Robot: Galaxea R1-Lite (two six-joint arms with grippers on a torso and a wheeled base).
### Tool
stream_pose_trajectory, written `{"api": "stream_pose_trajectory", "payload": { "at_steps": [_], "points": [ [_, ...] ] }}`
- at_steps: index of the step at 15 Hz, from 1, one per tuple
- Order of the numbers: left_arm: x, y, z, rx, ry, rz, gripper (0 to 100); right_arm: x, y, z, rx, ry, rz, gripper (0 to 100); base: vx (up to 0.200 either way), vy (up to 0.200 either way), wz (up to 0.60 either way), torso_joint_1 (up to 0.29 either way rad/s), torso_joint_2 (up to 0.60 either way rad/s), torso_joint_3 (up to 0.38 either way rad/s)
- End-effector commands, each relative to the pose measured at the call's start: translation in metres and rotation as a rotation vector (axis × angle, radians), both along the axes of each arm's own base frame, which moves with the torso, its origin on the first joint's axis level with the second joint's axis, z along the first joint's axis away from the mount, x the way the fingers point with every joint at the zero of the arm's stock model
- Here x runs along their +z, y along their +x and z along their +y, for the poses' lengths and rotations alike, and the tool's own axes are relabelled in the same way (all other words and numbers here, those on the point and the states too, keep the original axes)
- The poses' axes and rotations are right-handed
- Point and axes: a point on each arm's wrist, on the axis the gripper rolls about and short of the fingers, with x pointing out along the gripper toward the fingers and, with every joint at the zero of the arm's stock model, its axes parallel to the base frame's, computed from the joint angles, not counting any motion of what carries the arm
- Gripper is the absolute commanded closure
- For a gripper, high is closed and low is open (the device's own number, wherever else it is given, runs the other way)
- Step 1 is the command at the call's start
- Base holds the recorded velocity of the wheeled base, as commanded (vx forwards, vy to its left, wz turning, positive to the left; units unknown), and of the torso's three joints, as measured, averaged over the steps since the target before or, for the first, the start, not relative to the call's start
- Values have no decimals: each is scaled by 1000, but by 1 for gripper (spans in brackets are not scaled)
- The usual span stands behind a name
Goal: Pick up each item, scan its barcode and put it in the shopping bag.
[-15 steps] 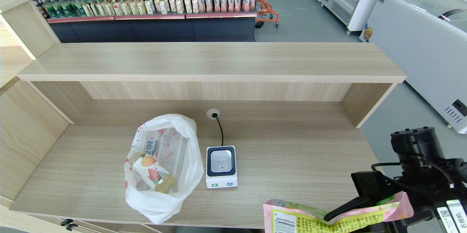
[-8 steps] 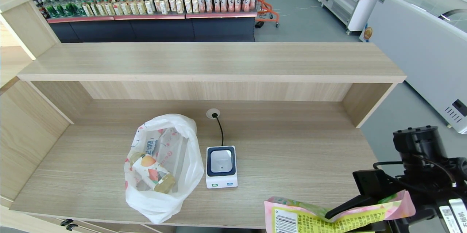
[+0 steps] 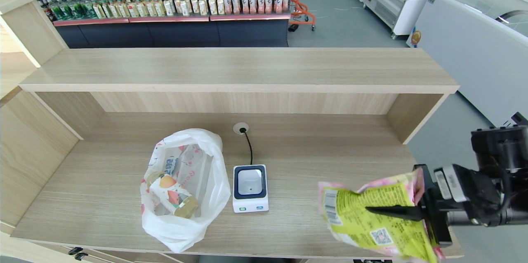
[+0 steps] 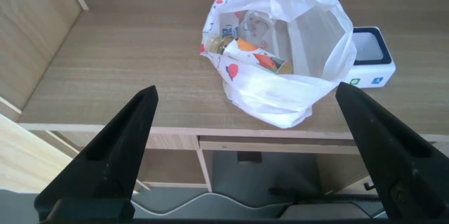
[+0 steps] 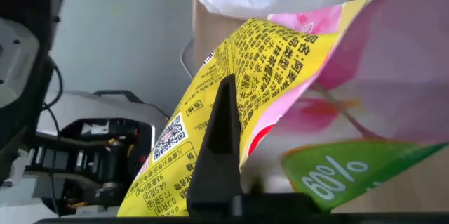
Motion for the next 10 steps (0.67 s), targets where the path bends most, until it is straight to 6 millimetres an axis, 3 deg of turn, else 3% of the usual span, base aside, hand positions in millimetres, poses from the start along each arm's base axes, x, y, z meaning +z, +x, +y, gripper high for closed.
{"api": "stream_pose_trajectory", "payload": {
  "at_steps": [1, 2, 4, 7, 8, 10],
  "points": [
    [0, 0, 0, 0, 0, -1, 0, 35, 4, -11, -367, 19, 3, 100, 0, 0, 0, 0, 0, 0],
    [0, 0, 0, 0, 0, -1, 0, 47, 12, -1, -608, 66, 27, 100, 0, 0, 0, 0, 0, 0],
    [0, 0, 0, 0, 0, -1, 0, 52, 16, 4, -668, 69, 13, 100, 0, 0, 0, 0, 0, 0],
    [0, 0, 0, 0, 0, -1, 0, 51, 13, 16, -437, -150, -262, 100, 0, 0, 0, 0, 0, 0],
    [0, 0, 0, 0, 0, -1, 0, 50, 7, 30, -283, -239, -400, 100, 0, 0, 0, 0, 0, 0],
    [0, 0, 0, 0, 0, -1, 0, 46, -4, 46, -130, -337, -509, 100, 0, 0, 0, 0, 0, 0]
  ]
}}
